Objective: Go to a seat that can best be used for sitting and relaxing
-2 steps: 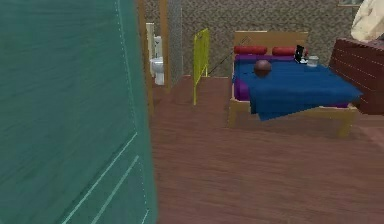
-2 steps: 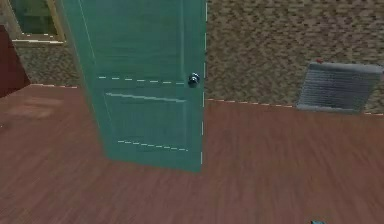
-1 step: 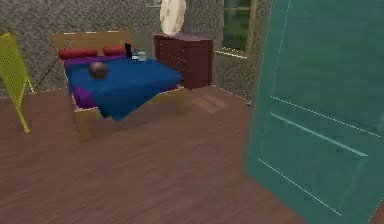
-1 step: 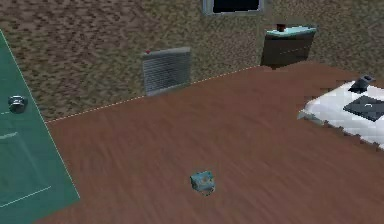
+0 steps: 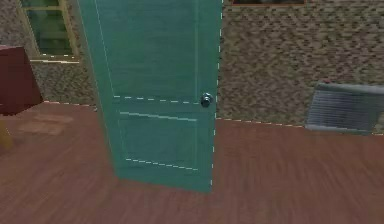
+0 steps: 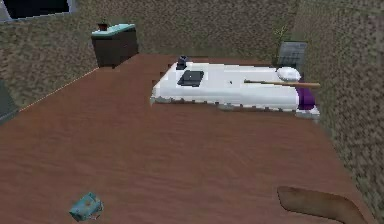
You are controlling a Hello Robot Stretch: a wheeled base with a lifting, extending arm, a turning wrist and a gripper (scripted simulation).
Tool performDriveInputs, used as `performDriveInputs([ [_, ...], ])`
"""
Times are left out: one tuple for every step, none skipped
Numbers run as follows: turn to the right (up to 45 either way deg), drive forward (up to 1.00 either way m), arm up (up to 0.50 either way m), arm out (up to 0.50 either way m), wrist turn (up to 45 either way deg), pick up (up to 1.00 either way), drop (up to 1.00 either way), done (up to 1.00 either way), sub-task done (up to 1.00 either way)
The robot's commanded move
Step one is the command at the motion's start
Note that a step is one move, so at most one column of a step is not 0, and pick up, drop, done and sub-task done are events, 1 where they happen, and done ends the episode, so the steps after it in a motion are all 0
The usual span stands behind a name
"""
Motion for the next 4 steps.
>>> performDriveInputs([
  [45.0, 0.00, 0.00, 0.00, 0.0, 0.00, 0.00, 0.00, 0.00],
  [24.0, 0.00, 0.00, 0.00, 0.0, 0.00, 0.00, 0.00, 0.00],
  [0.0, 0.15, 0.00, 0.00, 0.0, 0.00, 0.00, 0.00, 0.00],
  [-45.0, 0.00, 0.00, 0.00, 0.0, 0.00, 0.00, 0.00, 0.00],
])
